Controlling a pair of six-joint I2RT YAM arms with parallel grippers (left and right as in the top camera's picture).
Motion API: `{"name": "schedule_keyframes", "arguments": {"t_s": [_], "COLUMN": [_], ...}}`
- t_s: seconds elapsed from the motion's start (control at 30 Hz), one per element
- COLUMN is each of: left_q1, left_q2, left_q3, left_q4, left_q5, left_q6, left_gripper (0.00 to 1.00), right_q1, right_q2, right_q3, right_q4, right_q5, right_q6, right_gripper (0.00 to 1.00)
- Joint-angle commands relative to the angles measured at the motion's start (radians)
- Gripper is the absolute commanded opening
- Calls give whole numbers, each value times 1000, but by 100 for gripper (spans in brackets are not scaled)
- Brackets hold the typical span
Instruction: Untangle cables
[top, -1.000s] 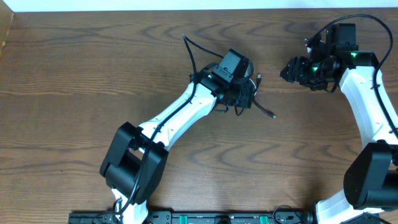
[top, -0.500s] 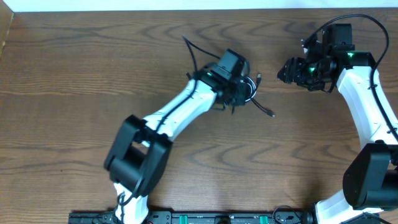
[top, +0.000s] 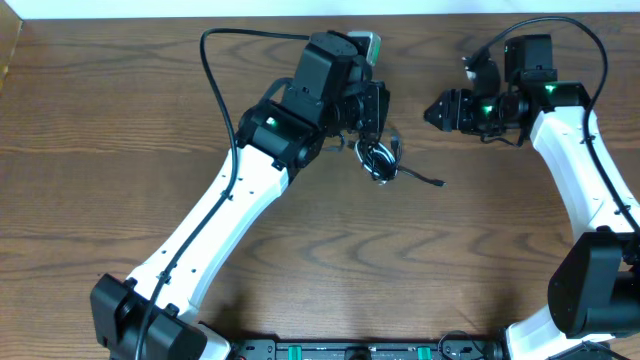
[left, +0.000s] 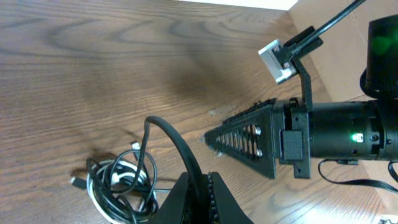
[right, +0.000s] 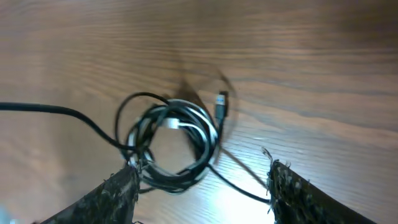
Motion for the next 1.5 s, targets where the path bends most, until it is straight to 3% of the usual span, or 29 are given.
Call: {"name": "schedule_keyframes", "arguments": {"t_s": [0.0, 0.43, 0.9, 1.13, 1.27, 1.47], "left_q1": [1, 35, 32, 32, 32, 32], "left_q2": [-11, -78, -130, -130, -130, -130], "left_q3": [10, 11, 11, 11, 11, 11], "left_q4": [31, 164, 118, 104, 100, 100], "left_q5": [11, 11, 80, 80, 80, 80], "left_q6": [-16, -24, -73, -72, -73, -73], "left_gripper": [7, 7, 7, 7, 8, 7], "right_q1": [17, 122, 208, 224, 222, 196], "right_q2": [-13, -13, 4, 5, 5, 5], "right_q3": [0, -3, -7, -7, -7, -7], "right_q4": [4, -15, 167, 167, 169, 156], "right_q5": [-77, -27, -25, -29, -124, -85], "right_q6": [-41, -82, -43, -41, -123, -122], "right_gripper": [65, 67, 64, 60, 61, 61]}}
